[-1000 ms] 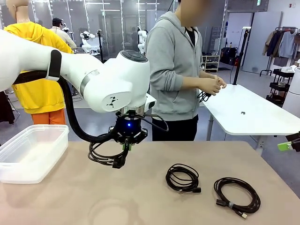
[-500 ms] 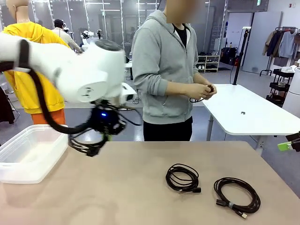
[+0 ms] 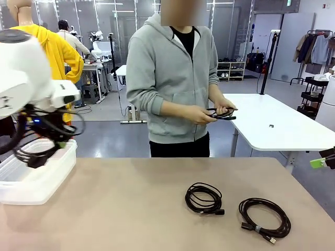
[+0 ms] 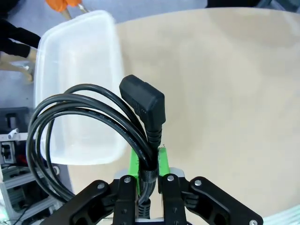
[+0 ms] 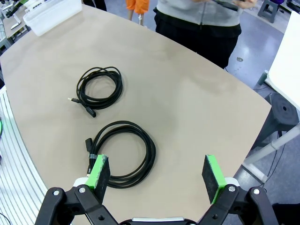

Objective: Organize and store the cables.
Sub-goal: Place the Power Cable into the Organizing box.

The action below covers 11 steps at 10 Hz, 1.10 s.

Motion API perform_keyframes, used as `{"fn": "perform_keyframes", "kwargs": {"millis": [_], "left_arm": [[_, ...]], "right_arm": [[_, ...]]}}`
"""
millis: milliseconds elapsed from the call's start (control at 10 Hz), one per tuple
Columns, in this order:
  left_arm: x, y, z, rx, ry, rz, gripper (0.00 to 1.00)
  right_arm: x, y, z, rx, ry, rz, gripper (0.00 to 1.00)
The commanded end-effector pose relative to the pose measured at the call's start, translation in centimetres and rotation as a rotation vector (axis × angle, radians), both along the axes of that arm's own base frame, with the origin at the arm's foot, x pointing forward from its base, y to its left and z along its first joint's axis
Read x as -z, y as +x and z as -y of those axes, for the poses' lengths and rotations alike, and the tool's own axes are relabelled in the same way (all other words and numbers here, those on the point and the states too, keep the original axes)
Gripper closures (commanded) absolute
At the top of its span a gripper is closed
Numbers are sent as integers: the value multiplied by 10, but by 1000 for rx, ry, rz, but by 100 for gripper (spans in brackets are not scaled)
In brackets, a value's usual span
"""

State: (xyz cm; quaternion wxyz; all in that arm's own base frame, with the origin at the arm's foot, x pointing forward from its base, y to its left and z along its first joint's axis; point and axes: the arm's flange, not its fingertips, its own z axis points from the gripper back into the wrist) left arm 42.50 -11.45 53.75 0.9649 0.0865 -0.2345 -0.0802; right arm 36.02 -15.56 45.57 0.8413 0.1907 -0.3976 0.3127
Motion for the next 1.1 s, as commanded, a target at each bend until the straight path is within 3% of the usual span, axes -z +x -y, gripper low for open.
{"fn": "perform_keyframes", "kwargs": {"millis": [0, 200, 500, 1000], "left_arm": [[-1, 3, -36, 18, -32, 38, 82], [-1, 29, -87, -47, 15, 74, 82], [0, 71, -137, 36, -80, 43, 82], [55, 121, -154, 21, -131, -28, 82]], "right_arm": [[1, 1, 1, -15, 3, 21, 0], [1, 1, 1, -15, 3, 21, 0], [1, 1, 1, -15, 3, 21, 0], [1, 1, 1, -15, 3, 21, 0]]}}
